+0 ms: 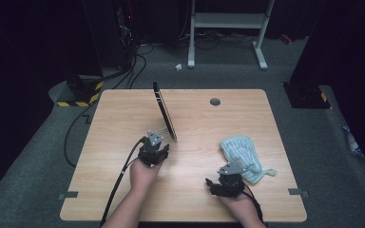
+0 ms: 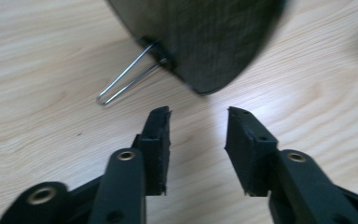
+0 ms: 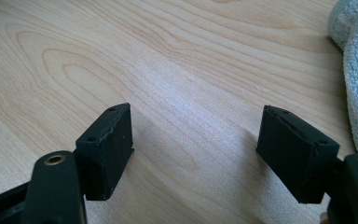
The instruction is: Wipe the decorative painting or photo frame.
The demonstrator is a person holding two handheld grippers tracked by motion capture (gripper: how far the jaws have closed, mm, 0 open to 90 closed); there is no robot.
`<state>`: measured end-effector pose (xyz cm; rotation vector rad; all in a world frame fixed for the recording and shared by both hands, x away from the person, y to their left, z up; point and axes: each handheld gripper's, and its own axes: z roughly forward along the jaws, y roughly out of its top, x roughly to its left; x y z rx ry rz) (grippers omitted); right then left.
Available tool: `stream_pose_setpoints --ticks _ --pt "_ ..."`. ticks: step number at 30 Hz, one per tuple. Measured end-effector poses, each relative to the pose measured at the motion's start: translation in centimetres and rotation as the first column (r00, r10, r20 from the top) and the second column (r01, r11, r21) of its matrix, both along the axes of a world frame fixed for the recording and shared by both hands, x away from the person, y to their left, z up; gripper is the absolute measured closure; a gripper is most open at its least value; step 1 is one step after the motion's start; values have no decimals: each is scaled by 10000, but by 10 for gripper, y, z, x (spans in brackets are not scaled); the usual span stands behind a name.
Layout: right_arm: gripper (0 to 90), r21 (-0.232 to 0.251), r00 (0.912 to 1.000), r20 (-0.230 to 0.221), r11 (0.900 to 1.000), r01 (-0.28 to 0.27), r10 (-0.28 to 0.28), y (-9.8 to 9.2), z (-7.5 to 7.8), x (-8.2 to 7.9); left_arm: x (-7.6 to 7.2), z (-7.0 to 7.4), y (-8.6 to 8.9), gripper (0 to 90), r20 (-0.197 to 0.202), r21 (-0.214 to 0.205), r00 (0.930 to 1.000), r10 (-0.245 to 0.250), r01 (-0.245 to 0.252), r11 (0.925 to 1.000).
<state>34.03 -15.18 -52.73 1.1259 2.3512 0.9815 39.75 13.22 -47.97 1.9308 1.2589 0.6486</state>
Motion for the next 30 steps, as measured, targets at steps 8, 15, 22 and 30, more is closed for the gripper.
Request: stream_pose_setpoints --ticks 8,15,22,30 --pt "262 -2 10000 5 10000 -2 2 0 0 0 -10 15 -12 405 475 -443 9986 -252 273 9986" --pt "262 3 10000 -7 10000 2 -2 0 0 0 7 28 -20 346 718 -551 9973 126 -86 9984" --pt "262 -1 10000 1 10000 -13 13 0 0 0 30 32 -20 407 475 -751 9981 385 -349 9966" --pt "262 -1 10000 -1 10000 -16 16 0 0 0 31 29 -18 449 415 -663 9981 450 -422 9969"
